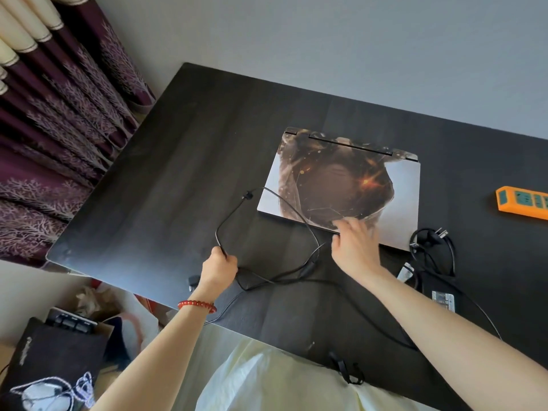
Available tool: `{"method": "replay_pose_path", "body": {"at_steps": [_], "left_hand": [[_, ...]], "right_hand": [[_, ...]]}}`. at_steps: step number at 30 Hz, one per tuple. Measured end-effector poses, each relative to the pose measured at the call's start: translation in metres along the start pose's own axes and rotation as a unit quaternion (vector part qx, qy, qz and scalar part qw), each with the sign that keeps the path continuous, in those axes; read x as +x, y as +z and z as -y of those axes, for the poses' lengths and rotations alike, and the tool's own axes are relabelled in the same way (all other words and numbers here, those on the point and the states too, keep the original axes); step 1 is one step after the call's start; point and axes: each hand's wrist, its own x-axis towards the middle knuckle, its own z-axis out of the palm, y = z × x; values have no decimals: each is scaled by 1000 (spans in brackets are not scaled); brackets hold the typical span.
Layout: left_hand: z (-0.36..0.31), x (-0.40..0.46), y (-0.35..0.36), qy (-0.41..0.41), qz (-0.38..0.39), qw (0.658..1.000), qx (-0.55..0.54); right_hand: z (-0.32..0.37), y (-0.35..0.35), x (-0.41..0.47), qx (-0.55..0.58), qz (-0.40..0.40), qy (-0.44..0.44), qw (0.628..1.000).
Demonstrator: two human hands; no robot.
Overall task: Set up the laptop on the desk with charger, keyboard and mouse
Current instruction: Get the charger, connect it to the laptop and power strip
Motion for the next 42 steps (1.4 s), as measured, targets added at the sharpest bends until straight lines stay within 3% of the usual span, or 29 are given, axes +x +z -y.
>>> {"method": "replay_pose_path", "body": {"at_steps": [2, 5, 8, 10, 13, 17, 20, 23, 28, 31, 33, 38, 42], "left_hand": [[-2, -3, 4, -20, 10, 990, -143], [-6, -3, 9, -73, 17, 931, -358], [-14, -7, 13, -73, 2, 890, -451], [-18, -11, 12, -43, 19, 879, -475], [-23, -15, 7, 5, 31, 890, -455], [-28, -6, -1, 43, -49, 952, -298], [-31, 3, -1, 36, -102, 968, -227], [-35, 13, -1, 33, -117, 982, -143], [-47, 24, 1, 77, -98, 992, 5], [-63, 23, 6, 71, -38, 989, -125], [-75, 20, 11, 58, 10, 977, -206], [-86, 16, 13, 96, 56, 975, -195], [-84, 19, 1, 57, 93, 968, -227]], "right_hand": [[18, 4, -2, 17, 13, -78, 997], [48, 9, -2, 98, 111, -133, 980], [76, 22, -11, 130, 217, -159, 954], [92, 32, -16, 218, 285, -111, 927], [106, 33, -14, 369, 300, -41, 879], [91, 16, -5, 320, 237, -56, 916], [63, -5, -3, 284, 197, -49, 937], [35, -27, 2, 287, 106, -40, 951], [-15, -62, 9, 469, 31, 103, 876], [-39, -68, 6, 508, 5, 169, 845], [-51, -64, -2, 526, 42, 186, 829], [-55, -38, -35, 428, 210, 48, 878], [-45, -26, -49, 311, 318, -14, 895]]}}
